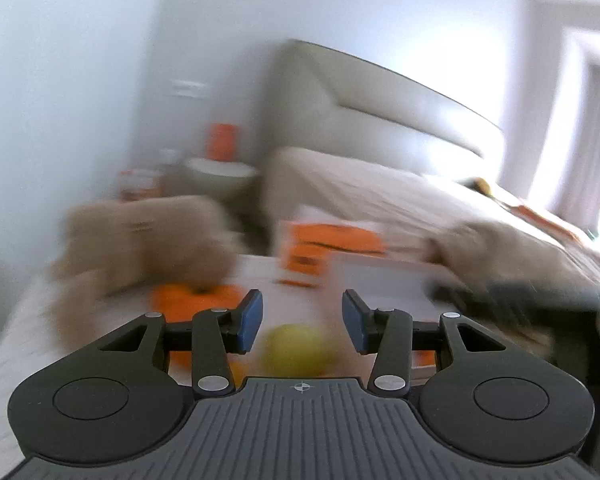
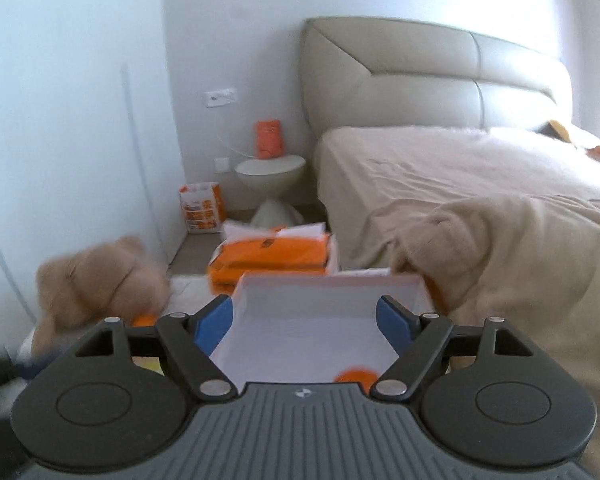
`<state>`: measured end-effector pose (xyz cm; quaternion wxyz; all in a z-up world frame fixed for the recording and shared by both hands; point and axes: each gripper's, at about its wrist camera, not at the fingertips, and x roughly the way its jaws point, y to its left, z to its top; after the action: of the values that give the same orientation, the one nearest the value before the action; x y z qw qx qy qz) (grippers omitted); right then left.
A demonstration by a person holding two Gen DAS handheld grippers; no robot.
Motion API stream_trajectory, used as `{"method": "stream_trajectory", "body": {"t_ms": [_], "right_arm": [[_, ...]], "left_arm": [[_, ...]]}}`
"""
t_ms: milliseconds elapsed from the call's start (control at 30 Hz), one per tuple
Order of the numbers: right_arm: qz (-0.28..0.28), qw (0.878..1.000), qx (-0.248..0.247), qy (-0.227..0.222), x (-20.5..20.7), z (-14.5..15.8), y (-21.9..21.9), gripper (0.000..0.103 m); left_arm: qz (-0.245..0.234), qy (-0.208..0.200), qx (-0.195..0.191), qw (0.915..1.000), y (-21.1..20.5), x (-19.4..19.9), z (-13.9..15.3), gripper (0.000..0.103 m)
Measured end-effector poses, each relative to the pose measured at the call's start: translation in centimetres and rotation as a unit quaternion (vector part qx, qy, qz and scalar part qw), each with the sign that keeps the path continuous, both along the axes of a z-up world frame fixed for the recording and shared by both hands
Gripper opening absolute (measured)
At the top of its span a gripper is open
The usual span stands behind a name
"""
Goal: Organize fruits
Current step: 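Lift both grippers out of the pink box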
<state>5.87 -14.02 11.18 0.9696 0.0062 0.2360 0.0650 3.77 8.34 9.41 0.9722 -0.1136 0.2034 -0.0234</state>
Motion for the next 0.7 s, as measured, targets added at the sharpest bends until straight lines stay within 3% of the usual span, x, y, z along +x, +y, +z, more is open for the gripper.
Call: {"method": "stream_trajectory", "body": {"t_ms": [133,300,433,567,633,700], "right_arm": [[0.052,0.999,-0.012,0.01,-3.2,-2.9,1.9,0.079],[0.102,0.994,-0.033,0.019,-4.5,-6.5,3.9,0.079],[0.105,0.994,-0.025,0.026,-4.4,-8.1,3.5,0.079],[0.093,0.995,-0.032,0.019,-4.6,-8.8,2.7,0.079],[0.093,0.995,-0.024,0.036,-4.1,-9.2,2.5,0.079],[0.093,0.995,-0.02,0.037,-4.2,-9.4,2.3,0.079]], "left_arm": [[0.069,0.019,-0.017,0.9973,4.3,-2.3,-0.6,0.048],[0.115,0.036,-0.001,0.9927,6.4,-3.1,-1.4,0.048],[0.168,0.036,-0.042,0.9843,9.5,-4.1,-1.8,0.048],[0.161,0.075,-0.097,0.9794,12.3,-2.4,-2.9,0.048],[0.148,0.083,-0.078,0.9825,12.0,-1.6,-2.8,0.048],[0.134,0.078,-0.028,0.9875,10.3,-0.9,-2.3,0.048]]}}
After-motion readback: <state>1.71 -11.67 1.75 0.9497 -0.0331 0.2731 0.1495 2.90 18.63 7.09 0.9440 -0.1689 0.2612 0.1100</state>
